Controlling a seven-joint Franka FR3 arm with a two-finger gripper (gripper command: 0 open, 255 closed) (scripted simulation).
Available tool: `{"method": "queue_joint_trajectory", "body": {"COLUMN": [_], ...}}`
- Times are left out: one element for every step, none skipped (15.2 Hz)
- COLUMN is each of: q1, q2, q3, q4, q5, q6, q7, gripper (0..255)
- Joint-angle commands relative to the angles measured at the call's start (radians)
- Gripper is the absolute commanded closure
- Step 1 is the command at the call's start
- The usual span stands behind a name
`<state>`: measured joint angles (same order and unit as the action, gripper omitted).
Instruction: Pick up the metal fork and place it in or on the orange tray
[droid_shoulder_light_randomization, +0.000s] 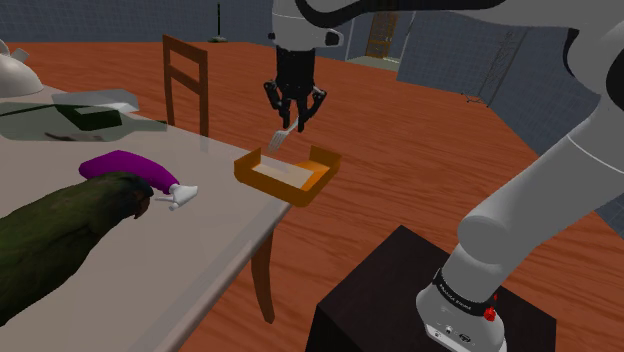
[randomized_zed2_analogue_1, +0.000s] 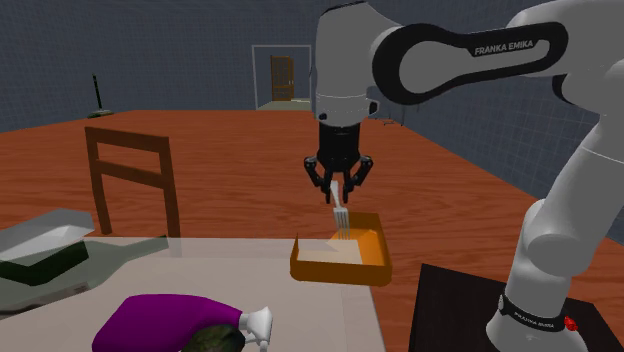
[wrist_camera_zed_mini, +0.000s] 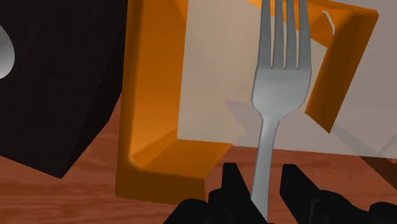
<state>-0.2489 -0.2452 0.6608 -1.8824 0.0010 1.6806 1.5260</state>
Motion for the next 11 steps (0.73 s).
{"method": "queue_joint_trajectory", "body": {"q1": [0.003,0.004,0.005,0.006,0.006,0.007,0.008,0.008,0.009,0.009,0.009], "q2": [-0.042,-0.043,-0.044,-0.044,-0.044,-0.044,-0.044,-0.044,-0.043,-0.042,-0.042], "q3": [-0.020,-0.019,-0.018,-0.017,-0.016,-0.015,-0.014,-0.013,-0.011,-0.010,-0.010], "q4": [-0.064,-0.079,-0.093,-0.107,-0.120,-0.134,-0.147,-0.160,-0.172,-0.180,-0.180], "q5": [0.023,0.024,0.025,0.025,0.026,0.026,0.026,0.026,0.026,0.026,0.026], "q6": [0.032,0.045,0.058,0.072,0.085,0.098,0.112,0.125,0.138,0.147,0.147], "q7": [-0.024,-0.023,-0.022,-0.020,-0.019,-0.018,-0.016,-0.015,-0.013,-0.012,-0.012], "gripper": [255,255,255,255,255,255,255,255,255,255,255]}}
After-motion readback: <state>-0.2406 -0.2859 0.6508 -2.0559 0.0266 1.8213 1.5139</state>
